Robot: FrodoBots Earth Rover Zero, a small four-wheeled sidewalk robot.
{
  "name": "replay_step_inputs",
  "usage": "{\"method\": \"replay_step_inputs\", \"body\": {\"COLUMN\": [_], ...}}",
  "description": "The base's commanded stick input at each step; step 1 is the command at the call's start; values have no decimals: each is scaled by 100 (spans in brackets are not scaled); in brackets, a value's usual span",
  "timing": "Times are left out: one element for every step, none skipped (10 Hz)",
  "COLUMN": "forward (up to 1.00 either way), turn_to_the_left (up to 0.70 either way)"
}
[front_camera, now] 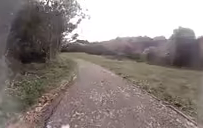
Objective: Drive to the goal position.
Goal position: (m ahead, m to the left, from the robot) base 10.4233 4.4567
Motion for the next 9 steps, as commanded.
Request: {"method": "replay_step_inputs", "body": {"forward": [30, 30, 30, 30, 30, 30, 30, 30, 30], "turn_to_the_left": [0, 0, 0, 0, 0, 0, 0, 0, 0]}}
